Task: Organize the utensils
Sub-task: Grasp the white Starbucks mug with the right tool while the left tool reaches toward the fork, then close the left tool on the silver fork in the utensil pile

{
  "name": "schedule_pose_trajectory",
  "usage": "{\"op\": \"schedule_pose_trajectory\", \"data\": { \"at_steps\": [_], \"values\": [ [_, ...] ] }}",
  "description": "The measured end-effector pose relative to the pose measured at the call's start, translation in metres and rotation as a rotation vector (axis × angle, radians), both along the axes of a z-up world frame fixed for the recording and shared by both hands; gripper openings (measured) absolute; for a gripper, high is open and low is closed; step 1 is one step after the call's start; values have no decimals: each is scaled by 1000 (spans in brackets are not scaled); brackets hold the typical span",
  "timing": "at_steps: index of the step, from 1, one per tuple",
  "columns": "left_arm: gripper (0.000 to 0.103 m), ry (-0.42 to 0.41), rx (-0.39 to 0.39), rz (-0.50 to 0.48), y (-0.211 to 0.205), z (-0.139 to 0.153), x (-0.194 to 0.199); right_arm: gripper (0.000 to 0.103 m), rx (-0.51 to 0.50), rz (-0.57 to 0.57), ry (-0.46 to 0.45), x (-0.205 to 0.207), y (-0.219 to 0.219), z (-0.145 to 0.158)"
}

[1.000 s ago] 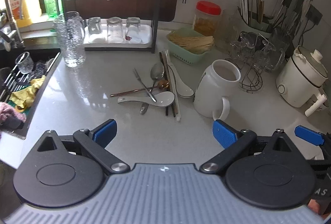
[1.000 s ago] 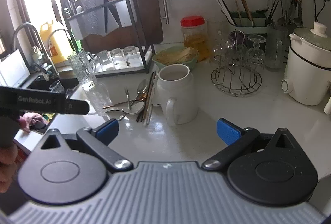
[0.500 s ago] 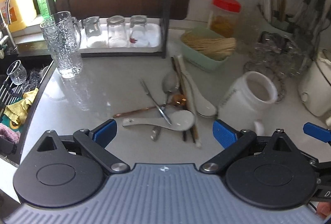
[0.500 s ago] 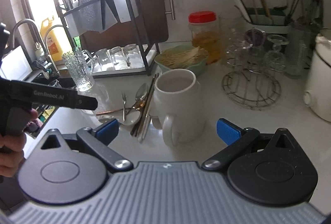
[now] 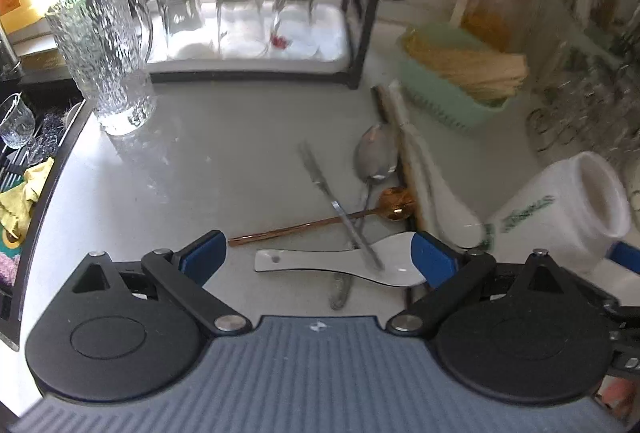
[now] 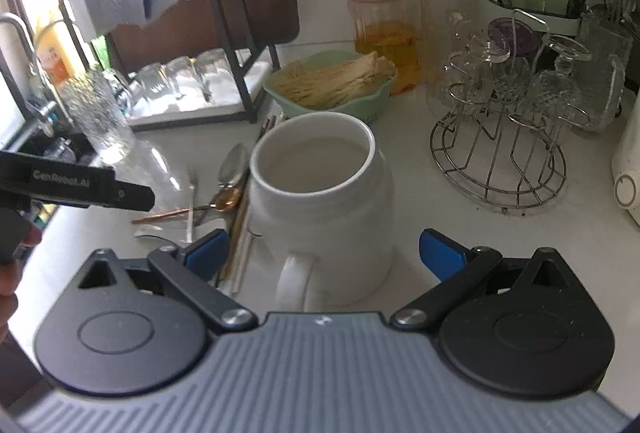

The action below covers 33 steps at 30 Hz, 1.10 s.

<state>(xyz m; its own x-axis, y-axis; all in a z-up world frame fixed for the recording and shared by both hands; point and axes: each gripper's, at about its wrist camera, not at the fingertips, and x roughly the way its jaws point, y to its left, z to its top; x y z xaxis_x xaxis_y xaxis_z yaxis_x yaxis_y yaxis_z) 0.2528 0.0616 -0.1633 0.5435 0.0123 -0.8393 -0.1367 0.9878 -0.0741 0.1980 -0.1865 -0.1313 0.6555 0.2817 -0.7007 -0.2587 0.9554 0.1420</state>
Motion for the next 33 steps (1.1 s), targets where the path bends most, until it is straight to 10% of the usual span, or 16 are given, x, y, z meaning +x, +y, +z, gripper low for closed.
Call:
{"op": "schedule_pose_trajectory", "data": {
  "at_steps": [20, 33],
  "values": [
    [93, 4, -31, 25, 20, -46, 73, 91, -65, -1, -1, 20, 15, -11],
    [57, -19, 10, 16, 16, -52, 97, 91, -75, 26, 30, 12, 16, -8]
  ]
}}
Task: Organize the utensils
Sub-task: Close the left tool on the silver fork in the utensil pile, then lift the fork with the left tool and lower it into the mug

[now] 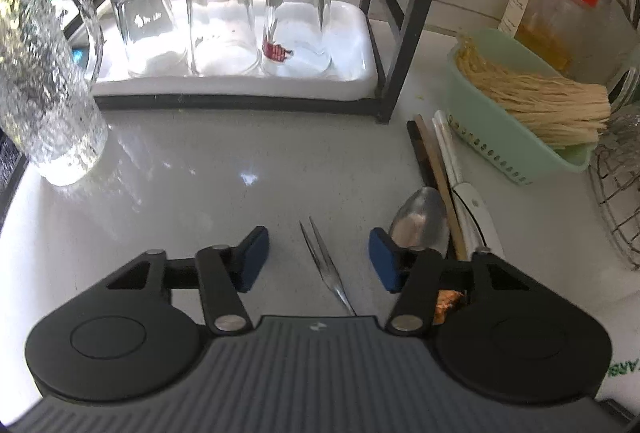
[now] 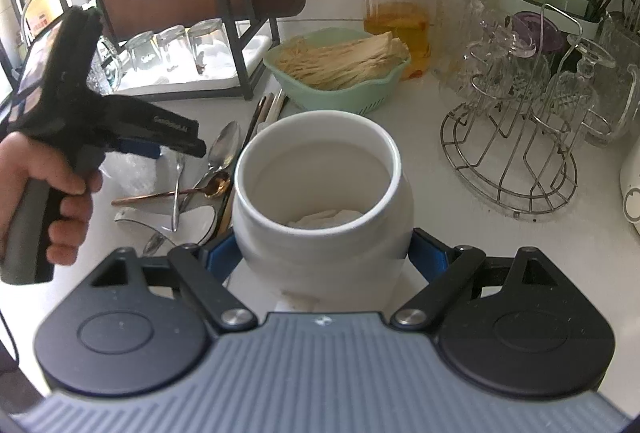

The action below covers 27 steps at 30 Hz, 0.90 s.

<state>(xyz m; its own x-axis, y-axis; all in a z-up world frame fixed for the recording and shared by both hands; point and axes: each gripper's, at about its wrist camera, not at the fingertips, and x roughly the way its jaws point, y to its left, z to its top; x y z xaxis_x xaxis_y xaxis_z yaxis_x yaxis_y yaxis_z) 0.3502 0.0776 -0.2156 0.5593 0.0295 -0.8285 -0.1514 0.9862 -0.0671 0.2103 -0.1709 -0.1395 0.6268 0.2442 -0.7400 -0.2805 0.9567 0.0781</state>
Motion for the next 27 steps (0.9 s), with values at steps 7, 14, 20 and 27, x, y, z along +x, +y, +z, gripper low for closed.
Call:
{"op": "schedule_pose_trajectory", "data": {
  "at_steps": [7, 14, 20, 27],
  "values": [
    [16, 16, 54, -12, -6, 2, 7, 91, -2, 9, 3, 1, 0, 0],
    [6, -8, 18, -20, -7, 10, -1, 91, -2, 9, 1, 1, 0, 0],
    [3, -46, -12, -46, -11, 26, -15, 91, 0, 11, -8, -4, 0, 0],
    [1, -94, -45, -89, -22, 49, -39, 91, 4, 11, -27, -14, -1, 0]
  ]
}}
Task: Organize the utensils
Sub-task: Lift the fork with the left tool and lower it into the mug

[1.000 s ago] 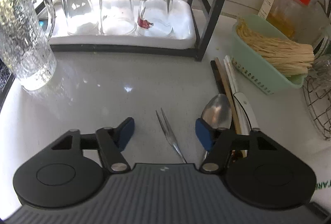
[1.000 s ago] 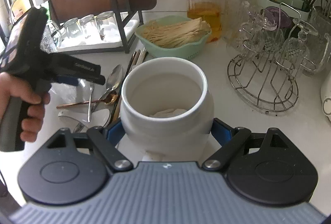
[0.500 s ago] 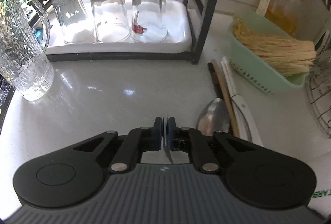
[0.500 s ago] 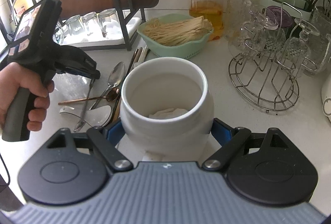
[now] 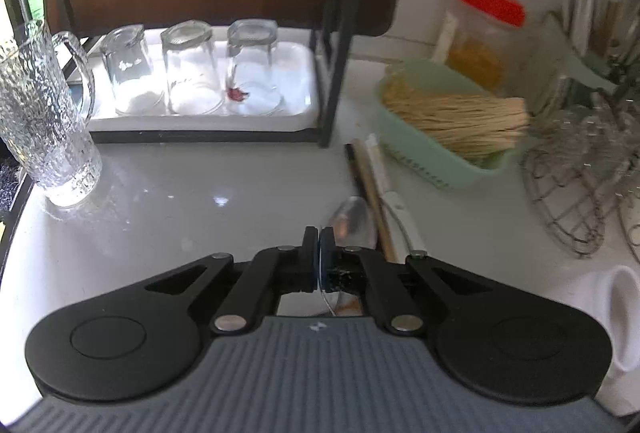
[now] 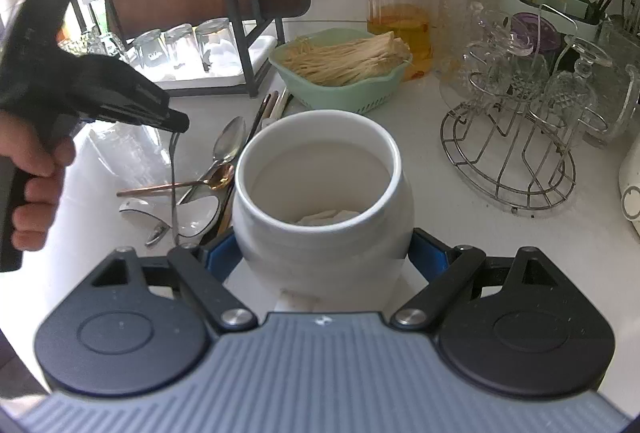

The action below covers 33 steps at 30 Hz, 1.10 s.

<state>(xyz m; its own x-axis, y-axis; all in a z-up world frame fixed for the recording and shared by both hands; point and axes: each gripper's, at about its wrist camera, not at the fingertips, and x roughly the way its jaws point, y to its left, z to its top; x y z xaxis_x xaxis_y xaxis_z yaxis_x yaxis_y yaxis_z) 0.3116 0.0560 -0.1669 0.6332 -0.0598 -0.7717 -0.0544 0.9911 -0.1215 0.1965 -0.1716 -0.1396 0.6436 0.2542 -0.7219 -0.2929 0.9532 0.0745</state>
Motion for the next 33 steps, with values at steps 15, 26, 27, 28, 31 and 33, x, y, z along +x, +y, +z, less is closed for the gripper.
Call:
{"op": "schedule_pose_trajectory", "data": {
  "at_steps": [15, 26, 27, 28, 31, 33],
  "values": [
    [1, -164, 29, -107, -25, 62, -48, 90, -8, -15, -46, -14, 5, -3],
    [1, -285, 37, -180, -39, 118, -70, 90, -28, -32, -56, -15, 9, -5],
    [1, -295, 40, -188, -41, 122, -71, 90, -30, -32, -55, -15, 9, -5],
    [1, -304, 42, -198, -44, 127, -72, 90, -32, -32, -55, -15, 10, -4],
    [1, -322, 45, -227, -52, 141, -75, 90, -34, -28, -54, -16, 12, -4],
    [1, -331, 51, -240, -58, 147, -75, 90, -34, -25, -53, -16, 12, -5]
  ]
}}
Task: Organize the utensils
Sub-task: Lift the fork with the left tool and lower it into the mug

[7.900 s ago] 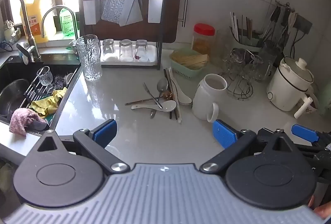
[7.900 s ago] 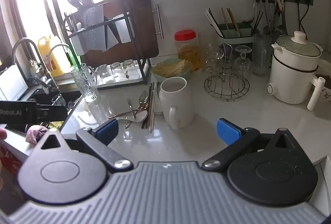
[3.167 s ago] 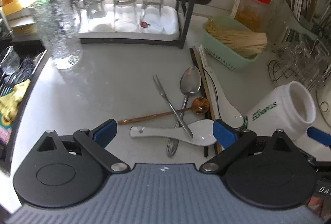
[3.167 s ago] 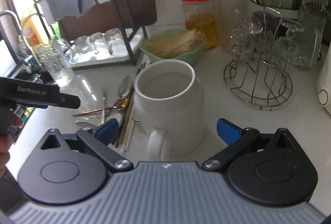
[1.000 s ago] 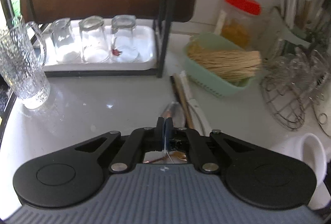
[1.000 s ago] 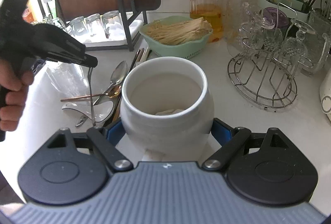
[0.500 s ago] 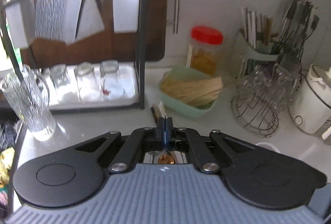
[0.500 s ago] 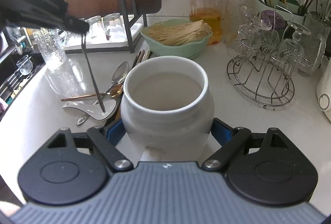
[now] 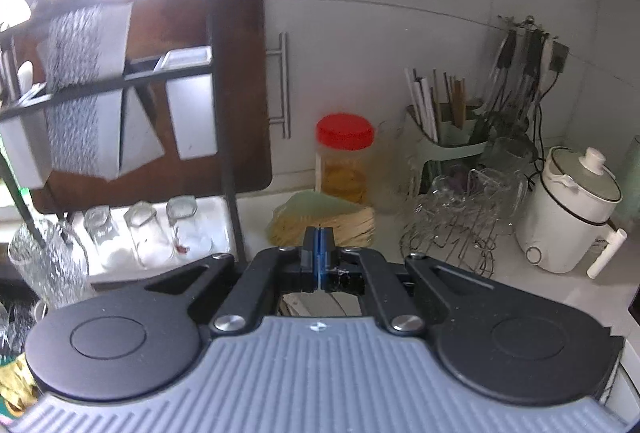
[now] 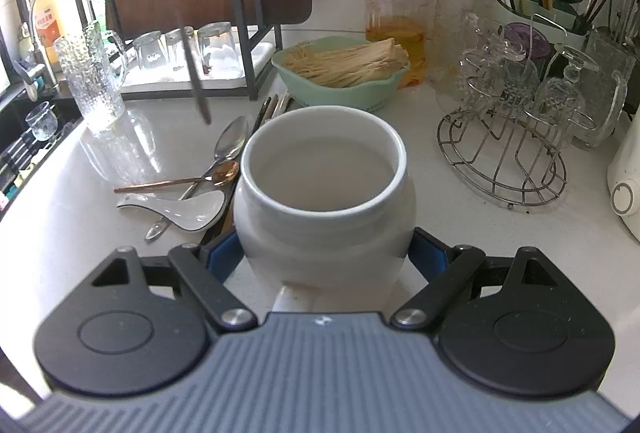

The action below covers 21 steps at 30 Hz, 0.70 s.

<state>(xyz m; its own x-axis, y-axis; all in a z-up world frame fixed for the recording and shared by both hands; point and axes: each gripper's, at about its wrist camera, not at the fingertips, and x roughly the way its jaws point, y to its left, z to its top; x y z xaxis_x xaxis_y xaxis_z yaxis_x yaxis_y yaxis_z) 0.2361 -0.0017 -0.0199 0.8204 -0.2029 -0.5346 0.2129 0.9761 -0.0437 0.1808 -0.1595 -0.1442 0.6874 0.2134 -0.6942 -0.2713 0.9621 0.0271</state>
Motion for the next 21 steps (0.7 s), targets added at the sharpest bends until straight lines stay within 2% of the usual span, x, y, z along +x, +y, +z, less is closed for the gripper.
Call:
{"op": "schedule_pose_trajectory", "data": {
  "at_steps": [3, 10, 14, 17, 21],
  "values": [
    [1, -8, 2, -31, -8, 5, 2, 90, 0, 4, 1, 0, 0, 0],
    [1, -4, -7, -77, -27, -6, 4, 90, -1, 17, 3, 0, -1, 0],
    [1, 22, -21, -97, -39, -14, 5, 90, 0, 20, 3, -1, -1, 0],
    [1, 29, 4, -118, -49, -19, 6, 90, 2, 21, 2, -2, -1, 0],
    [1, 82, 24, -162, -58, -25, 10, 90, 3, 19, -1, -4, -1, 0]
  ]
}}
